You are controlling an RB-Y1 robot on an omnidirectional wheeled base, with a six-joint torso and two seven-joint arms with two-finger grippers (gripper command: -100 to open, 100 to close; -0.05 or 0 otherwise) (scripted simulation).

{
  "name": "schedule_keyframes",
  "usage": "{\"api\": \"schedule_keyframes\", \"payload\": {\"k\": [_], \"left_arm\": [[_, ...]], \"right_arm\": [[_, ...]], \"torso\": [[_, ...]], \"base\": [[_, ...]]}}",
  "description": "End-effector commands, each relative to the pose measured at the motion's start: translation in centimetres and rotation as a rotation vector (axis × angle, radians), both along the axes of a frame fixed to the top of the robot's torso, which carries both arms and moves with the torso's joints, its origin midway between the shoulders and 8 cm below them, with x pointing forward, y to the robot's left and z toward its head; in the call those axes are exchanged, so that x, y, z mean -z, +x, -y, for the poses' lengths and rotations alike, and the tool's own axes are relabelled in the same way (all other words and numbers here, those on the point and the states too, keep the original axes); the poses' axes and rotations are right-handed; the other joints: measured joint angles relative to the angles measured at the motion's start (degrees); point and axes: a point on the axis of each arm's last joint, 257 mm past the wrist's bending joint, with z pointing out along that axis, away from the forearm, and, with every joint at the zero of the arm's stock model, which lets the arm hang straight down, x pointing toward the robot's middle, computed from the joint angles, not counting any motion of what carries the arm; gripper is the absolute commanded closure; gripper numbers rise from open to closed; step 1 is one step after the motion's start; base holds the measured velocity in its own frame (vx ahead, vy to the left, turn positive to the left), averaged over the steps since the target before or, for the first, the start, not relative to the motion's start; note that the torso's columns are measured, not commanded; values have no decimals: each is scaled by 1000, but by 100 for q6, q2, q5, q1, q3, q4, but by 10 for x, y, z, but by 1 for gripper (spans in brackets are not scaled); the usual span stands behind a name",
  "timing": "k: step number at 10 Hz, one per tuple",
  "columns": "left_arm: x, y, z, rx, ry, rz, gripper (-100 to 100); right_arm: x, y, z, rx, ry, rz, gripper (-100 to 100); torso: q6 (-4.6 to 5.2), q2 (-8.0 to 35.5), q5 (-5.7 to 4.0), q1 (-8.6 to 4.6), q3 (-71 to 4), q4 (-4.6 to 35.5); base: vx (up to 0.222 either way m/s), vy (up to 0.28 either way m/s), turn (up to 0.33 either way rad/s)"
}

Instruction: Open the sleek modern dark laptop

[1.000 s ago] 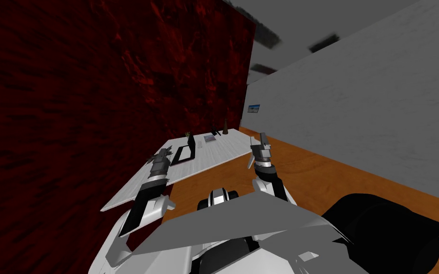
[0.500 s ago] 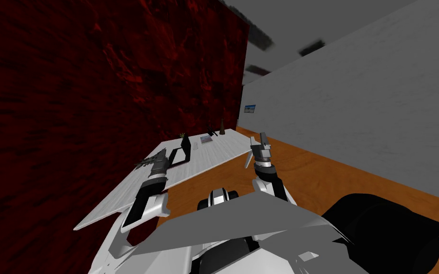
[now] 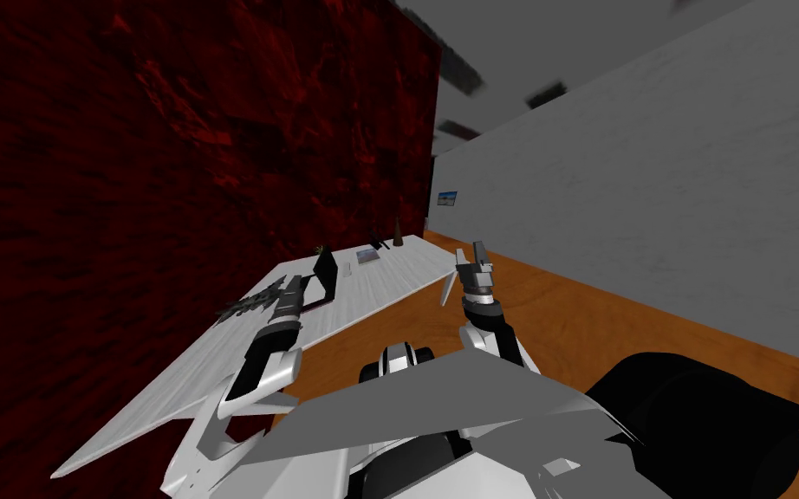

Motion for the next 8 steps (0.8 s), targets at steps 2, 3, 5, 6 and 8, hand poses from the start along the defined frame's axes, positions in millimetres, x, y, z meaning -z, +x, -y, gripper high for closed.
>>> {"api": "schedule_keyframes", "payload": {"k": [2,3,5,6,8], "left_arm": [[15,6,-27,-58,39,-87,-100],[19,7,-34,-73,49,-107,-100],[25,9,-46,-99,65,-143,-100],[27,9,-50,-110,70,-157,-100],[29,8,-53,-117,71,-164,-100]], "right_arm": [[0,0,0,0,0,0,0],[0,0,0,0,0,0,0],[0,0,0,0,0,0,0],[0,0,0,0,0,0,0],[0,0,0,0,0,0,0]], "torso": [[0,0,2,6,0,0],[-1,1,2,4,1,1],[-1,3,0,2,2,1],[0,4,1,2,3,1],[0,0,1,2,1,0]], "base": [[38,-51,-100],[37,-54,-98],[27,-48,-85],[22,-41,-69],[20,-31,-55]]}}
